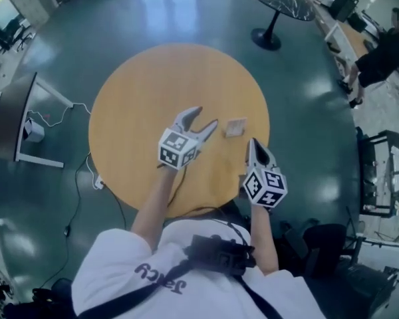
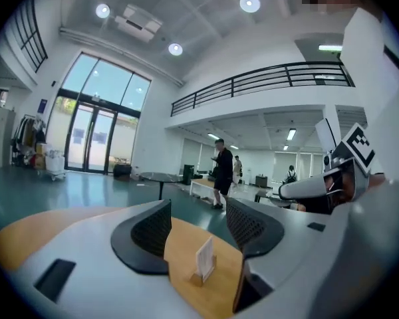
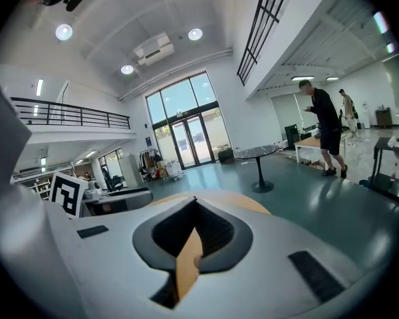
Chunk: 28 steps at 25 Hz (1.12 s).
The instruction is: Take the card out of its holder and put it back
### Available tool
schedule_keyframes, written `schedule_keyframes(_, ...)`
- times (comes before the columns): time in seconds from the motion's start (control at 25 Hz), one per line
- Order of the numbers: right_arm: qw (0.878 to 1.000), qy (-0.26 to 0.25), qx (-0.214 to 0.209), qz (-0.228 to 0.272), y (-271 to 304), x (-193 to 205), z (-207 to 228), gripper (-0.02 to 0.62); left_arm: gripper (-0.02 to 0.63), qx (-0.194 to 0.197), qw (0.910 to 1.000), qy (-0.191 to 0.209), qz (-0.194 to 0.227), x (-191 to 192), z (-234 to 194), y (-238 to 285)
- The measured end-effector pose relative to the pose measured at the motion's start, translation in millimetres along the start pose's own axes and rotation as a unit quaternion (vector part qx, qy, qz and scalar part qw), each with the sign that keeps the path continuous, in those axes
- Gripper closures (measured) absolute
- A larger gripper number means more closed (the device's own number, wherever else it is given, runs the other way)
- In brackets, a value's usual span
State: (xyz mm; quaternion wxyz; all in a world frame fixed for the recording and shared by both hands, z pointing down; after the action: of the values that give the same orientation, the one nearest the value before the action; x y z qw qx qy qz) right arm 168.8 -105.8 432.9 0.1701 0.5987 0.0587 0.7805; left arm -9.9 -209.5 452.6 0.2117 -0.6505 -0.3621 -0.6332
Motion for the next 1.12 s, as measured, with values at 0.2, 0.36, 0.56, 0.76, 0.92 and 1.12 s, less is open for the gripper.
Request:
schedule_keyframes(0.2,1.0,-0.004,-0.005,0.022,-9,-4,-23,0.575,0.342,-0.014,0.9995,-0.011,0.027,-23,25,-31)
schedule_keyframes(0.36,0.999,-0.01,-0.005,0.032,-16,-3,-41,0.575,0.366,-0.034,0.9969,-0.014,0.069,-37,39,-56)
schedule_keyframes(0.56,0.999,-0.02,-0.004,0.05,-23,-4,-52,0.575,0.467,-0.045,0.9951,-0.01,0.087,-32,56,-70)
schedule_keyframes(0.76,0.996,-0.048,-0.003,0.072,-29,-18,-61,0.575,0.588,-0.057,0.9929,-0.005,0.104,-40,68,-76)
schedule_keyframes(0.92,0.994,-0.076,0.001,0.075,-28,-21,-68,0.577,0.595,-0.062,0.9902,0.005,0.125,-55,75,-76)
schedule_keyframes(1.12,0.993,-0.093,-0.008,0.073,-28,-19,-75,0.577,0.595,-0.062,0.9899,0.0,0.127,-55,82,-74)
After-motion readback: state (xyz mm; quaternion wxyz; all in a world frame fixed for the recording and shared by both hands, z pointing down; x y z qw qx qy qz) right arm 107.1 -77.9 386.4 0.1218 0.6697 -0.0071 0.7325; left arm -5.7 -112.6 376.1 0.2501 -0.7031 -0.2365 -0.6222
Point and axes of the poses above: the fingertips, and each gripper's own axes: y forward along the fingers, z to its right, x out of its underside, the point moved 5 cm from there along -y, backward along the fingers
